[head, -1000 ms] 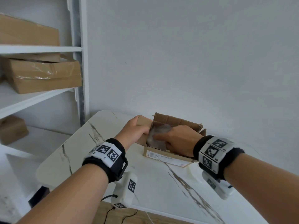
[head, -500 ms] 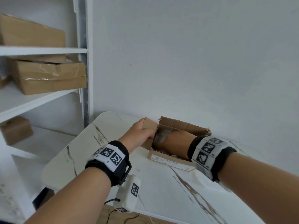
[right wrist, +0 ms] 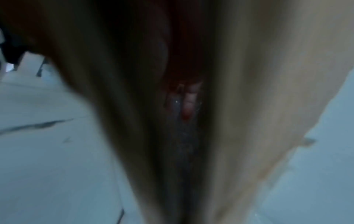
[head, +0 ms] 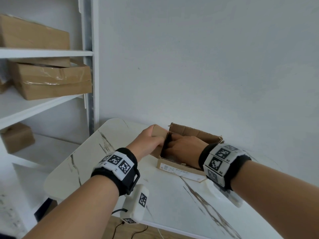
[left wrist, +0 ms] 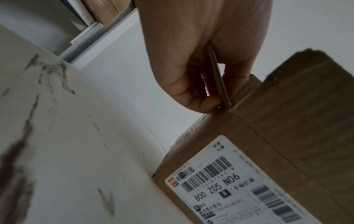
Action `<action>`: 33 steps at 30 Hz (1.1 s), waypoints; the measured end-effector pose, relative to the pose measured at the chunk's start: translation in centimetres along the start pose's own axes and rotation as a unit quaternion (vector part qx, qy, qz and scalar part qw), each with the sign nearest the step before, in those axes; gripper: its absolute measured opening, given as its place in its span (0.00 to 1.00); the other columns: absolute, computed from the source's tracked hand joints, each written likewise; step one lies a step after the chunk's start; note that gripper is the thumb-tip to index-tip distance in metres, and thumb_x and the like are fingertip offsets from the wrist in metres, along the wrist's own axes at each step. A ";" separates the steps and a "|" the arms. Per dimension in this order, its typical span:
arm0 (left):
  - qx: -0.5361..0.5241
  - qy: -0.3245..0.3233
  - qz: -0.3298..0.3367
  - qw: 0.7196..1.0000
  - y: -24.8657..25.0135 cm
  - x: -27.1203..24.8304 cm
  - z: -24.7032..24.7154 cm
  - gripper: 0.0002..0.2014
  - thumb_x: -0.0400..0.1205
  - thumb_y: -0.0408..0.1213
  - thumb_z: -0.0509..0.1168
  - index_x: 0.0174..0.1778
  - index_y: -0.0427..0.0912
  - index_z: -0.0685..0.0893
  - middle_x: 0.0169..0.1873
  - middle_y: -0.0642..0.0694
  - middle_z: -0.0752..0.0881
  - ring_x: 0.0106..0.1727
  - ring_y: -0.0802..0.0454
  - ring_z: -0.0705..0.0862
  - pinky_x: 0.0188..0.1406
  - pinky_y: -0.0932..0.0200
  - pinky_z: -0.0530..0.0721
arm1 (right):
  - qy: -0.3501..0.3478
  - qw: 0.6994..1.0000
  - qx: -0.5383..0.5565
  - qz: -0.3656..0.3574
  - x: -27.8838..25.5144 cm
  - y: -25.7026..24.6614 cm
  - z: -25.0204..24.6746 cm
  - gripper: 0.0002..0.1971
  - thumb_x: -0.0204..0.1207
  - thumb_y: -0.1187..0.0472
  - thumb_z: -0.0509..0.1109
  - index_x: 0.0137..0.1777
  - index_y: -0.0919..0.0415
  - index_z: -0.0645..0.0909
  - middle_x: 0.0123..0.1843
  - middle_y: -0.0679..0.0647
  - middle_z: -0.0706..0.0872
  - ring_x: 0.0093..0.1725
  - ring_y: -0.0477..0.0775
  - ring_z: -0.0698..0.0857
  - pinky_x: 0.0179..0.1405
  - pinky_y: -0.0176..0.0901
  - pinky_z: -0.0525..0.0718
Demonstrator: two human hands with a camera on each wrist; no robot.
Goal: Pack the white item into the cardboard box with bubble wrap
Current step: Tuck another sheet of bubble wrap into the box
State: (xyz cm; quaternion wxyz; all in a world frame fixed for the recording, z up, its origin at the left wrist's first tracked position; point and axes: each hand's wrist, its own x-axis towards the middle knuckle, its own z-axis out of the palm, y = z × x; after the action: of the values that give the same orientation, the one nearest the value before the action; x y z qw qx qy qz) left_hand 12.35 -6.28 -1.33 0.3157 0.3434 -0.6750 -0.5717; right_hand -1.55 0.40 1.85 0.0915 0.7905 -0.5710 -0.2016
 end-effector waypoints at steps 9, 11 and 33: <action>0.021 0.011 -0.002 1.000 0.3 -0.2 0.4 0.11 0.74 0.28 0.61 0.49 0.44 0.80 0.37 0.46 0.79 0.39 0.49 0.77 0.39 0.58 0.75 | 0.123 0.956 0.104 0.244 -5.9 2.0 -1.0 0.21 0.75 0.43 0.60 0.31 0.59 0.79 0.26 0.51 0.79 0.29 0.52 0.79 0.33 0.45 0.82; 0.035 0.011 0.001 0.999 0.4 -0.5 0.4 0.12 0.75 0.27 0.59 0.53 0.41 0.80 0.36 0.47 0.76 0.36 0.51 0.73 0.37 0.60 0.72 | 0.087 0.935 0.169 0.299 -5.7 1.9 -0.5 0.26 0.73 0.38 0.64 0.23 0.59 0.73 0.22 0.50 0.75 0.26 0.50 0.75 0.30 0.42 0.78; 0.039 0.002 0.016 0.999 0.4 -0.7 0.2 0.15 0.79 0.28 0.59 0.58 0.47 0.81 0.49 0.47 0.84 0.46 0.52 0.82 0.36 0.61 0.80 | 0.140 0.893 0.396 0.163 -4.5 -0.5 -2.9 0.21 0.73 0.73 0.62 0.52 0.50 0.91 0.42 0.38 0.87 0.43 0.41 0.84 0.42 0.24 0.78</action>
State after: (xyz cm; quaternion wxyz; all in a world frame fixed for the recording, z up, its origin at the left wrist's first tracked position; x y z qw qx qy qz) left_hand 12.56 -5.55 -1.00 0.3120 0.3457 -0.7018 -0.5391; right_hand -1.07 4.56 5.26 -0.1190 0.6769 -0.7058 0.1715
